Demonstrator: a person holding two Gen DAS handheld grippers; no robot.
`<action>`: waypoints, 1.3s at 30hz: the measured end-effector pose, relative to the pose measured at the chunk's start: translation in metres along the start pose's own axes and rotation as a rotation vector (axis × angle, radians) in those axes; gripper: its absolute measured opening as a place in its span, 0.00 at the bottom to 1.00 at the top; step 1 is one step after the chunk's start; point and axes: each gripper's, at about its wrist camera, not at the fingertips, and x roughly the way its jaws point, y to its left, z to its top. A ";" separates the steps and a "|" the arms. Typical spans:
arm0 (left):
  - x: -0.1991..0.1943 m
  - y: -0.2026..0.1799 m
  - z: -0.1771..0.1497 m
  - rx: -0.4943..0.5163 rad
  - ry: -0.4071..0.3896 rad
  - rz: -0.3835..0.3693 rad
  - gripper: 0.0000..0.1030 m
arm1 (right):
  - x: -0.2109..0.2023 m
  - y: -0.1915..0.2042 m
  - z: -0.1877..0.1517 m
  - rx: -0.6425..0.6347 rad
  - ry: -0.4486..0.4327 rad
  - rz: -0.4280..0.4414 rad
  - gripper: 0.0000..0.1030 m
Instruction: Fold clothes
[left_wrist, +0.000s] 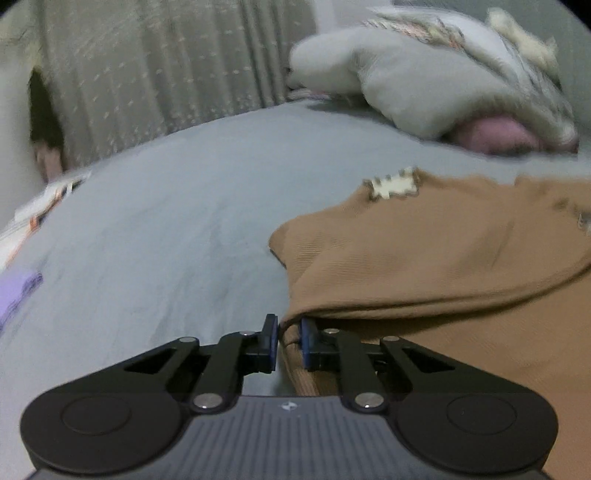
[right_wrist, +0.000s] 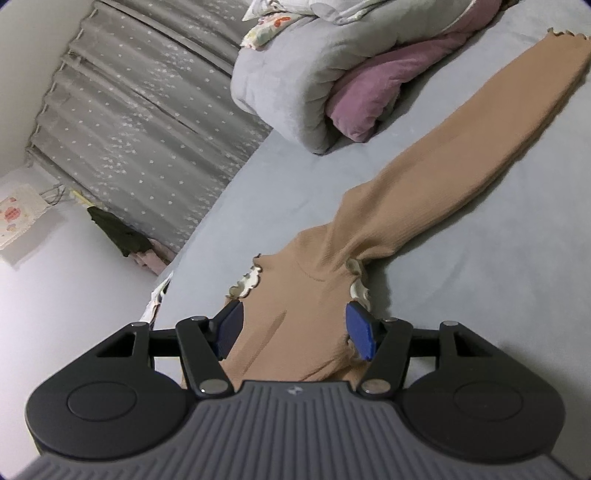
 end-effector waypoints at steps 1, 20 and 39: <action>-0.001 0.003 -0.001 -0.014 -0.005 -0.009 0.13 | 0.001 0.001 -0.001 -0.007 0.005 -0.004 0.61; -0.011 -0.025 0.042 -0.111 -0.055 -0.124 0.32 | 0.042 -0.002 -0.021 -0.057 0.134 -0.029 0.60; -0.052 0.031 0.007 -0.336 0.058 0.052 0.76 | -0.075 -0.185 0.135 0.263 -0.500 -0.318 0.73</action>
